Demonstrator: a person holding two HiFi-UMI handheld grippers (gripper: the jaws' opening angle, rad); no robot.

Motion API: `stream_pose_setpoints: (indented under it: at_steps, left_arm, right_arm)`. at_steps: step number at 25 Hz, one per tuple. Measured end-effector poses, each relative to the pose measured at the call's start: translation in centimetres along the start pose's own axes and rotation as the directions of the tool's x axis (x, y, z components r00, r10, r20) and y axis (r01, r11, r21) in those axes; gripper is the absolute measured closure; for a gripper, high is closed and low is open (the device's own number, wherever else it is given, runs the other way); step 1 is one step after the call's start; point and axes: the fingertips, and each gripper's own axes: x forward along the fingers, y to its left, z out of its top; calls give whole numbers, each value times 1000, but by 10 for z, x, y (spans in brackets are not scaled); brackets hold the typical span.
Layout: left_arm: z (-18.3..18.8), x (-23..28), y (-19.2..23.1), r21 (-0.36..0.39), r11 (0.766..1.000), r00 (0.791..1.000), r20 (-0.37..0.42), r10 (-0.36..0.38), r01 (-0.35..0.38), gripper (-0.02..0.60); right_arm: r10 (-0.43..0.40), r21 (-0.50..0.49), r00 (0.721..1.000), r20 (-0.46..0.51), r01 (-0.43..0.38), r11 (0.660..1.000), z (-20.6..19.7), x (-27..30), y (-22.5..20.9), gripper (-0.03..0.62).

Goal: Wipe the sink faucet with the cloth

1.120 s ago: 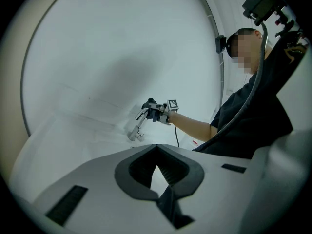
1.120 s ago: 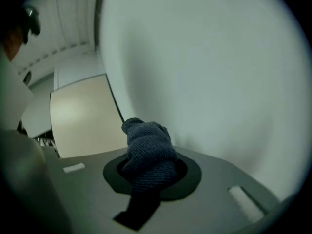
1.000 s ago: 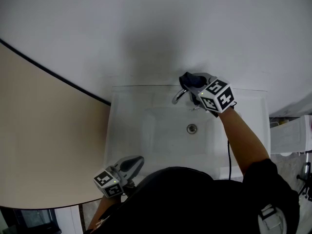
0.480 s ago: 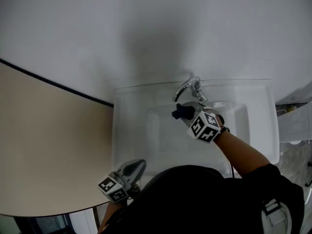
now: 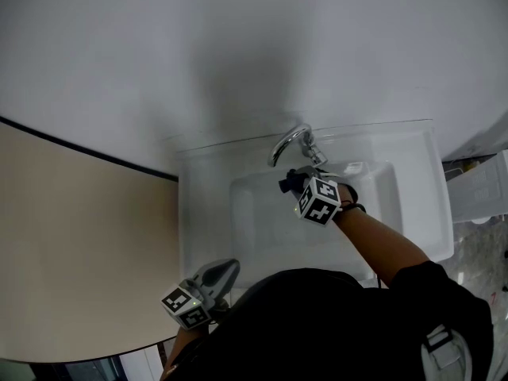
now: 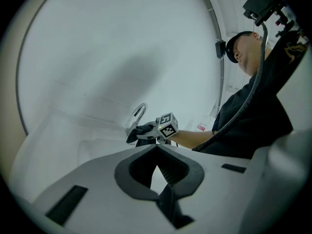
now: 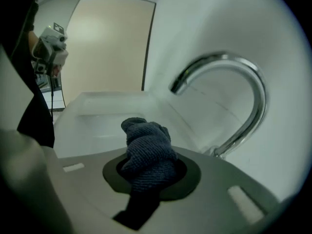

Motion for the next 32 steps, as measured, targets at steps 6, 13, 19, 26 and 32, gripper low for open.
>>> stream_pose_setpoints:
  at_steps: [6, 13, 19, 26, 32]
  left_arm:
    - [0, -16, 8, -12, 999, 999, 29, 35, -35, 581]
    - [-10, -21, 12, -11, 1000, 999, 32, 21, -21, 581]
    - [-14, -22, 10, -18, 999, 999, 2, 39, -39, 581]
    - [-21, -32, 14, -42, 997, 998, -3, 63, -63, 581]
    - [-21, -29, 21, -41, 998, 999, -13, 52, -53, 581]
  right_arm:
    - [18, 264, 999, 48, -30, 964, -38, -19, -31, 537]
    - [-195, 850, 897, 396, -278, 448, -76, -45, -121, 535]
    - [-128, 933, 956, 263, -218, 285, -116, 12, -145, 534]
    - [24, 898, 906, 422, -422, 127, -110, 8, -133, 540]
    - [240, 868, 965, 101, -203, 452, -144, 22, -120, 537]
